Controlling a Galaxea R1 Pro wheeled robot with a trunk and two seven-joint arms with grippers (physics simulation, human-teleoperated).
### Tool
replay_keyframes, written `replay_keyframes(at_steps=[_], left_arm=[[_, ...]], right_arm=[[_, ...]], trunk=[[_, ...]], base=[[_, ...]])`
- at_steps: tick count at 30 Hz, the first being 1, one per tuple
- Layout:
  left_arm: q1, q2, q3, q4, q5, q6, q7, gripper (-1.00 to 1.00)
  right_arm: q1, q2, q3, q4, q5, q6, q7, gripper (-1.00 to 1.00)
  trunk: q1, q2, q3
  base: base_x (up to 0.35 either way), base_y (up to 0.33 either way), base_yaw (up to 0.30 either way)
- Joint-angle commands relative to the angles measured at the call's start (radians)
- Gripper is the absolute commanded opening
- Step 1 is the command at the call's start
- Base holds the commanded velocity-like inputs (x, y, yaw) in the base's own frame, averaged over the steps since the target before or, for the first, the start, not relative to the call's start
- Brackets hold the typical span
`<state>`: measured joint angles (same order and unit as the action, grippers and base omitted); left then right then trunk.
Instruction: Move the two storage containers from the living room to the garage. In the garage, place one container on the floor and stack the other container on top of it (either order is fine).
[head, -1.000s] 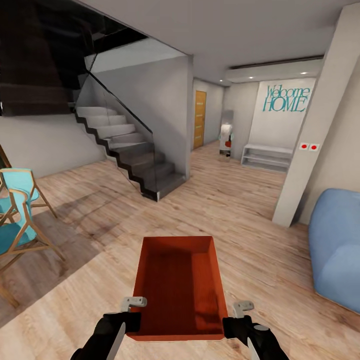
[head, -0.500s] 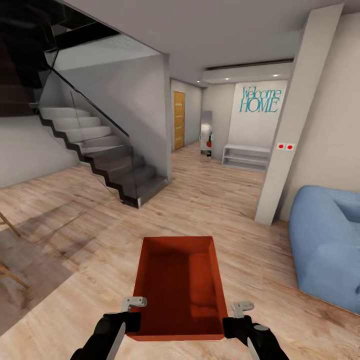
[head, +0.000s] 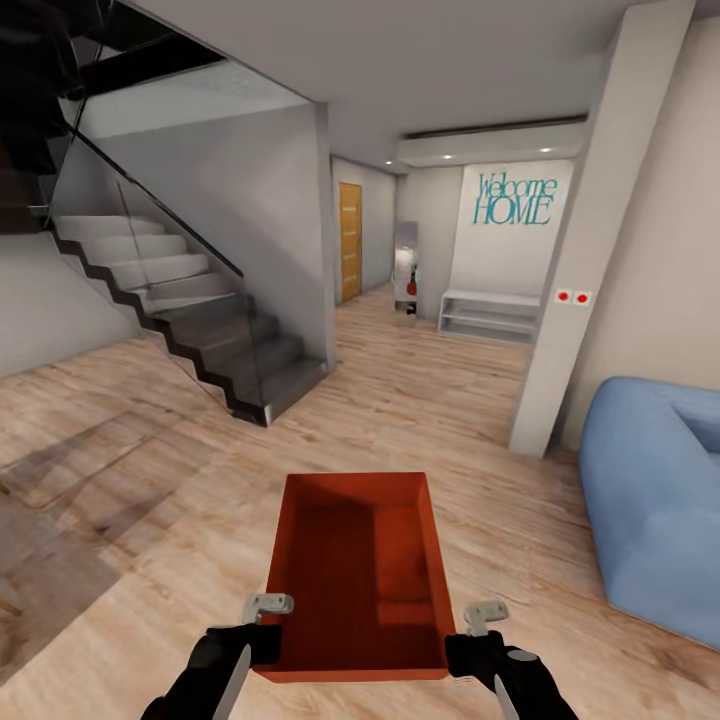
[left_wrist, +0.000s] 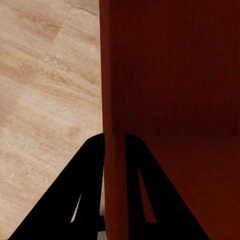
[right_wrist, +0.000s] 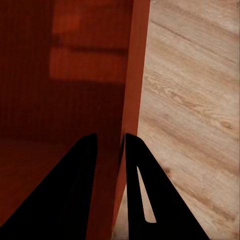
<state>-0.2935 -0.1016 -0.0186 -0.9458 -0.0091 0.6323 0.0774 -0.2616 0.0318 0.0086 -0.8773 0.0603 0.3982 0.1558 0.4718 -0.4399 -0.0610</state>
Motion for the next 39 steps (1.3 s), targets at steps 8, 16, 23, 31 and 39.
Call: replay_keyframes(at_steps=[8, 16, 23, 31, 39], left_arm=[[-0.001, 0.013, 0.069, -0.003, -0.009, 0.006, 0.005, -1.00], [-0.001, 0.013, 0.069, -0.004, -0.009, 0.006, 0.005, -1.00], [-0.001, 0.013, 0.092, -0.004, -0.008, 0.006, 0.005, -1.00], [0.016, -0.017, 0.020, 0.002, -0.011, -0.019, 0.001, -1.00], [0.017, -0.018, 0.026, 0.019, -0.004, -0.043, 0.001, -1.00]], right_arm=[[-0.001, -0.001, 0.002, -0.002, -0.005, 0.007, 0.008, -1.00], [-0.001, -0.001, 0.001, -0.002, -0.003, 0.007, 0.008, -1.00], [-0.001, -0.001, -0.001, -0.002, 0.000, 0.005, 0.010, -1.00], [-0.001, 0.013, -0.003, 0.000, 0.020, -0.001, 0.007, -1.00], [-0.001, 0.008, 0.000, 0.001, 0.031, 0.001, 0.008, -1.00]], trunk=[[0.001, -0.002, -0.002], [0.001, -0.002, -0.001], [0.001, -0.002, -0.001], [0.001, -0.002, -0.001], [0.001, -0.002, -0.001]], base=[[0.324, -0.043, -0.003], [0.324, -0.084, -0.176], [0.324, -0.086, -0.011], [0.041, -0.011, 0.000], [0.000, 0.000, 0.000]])
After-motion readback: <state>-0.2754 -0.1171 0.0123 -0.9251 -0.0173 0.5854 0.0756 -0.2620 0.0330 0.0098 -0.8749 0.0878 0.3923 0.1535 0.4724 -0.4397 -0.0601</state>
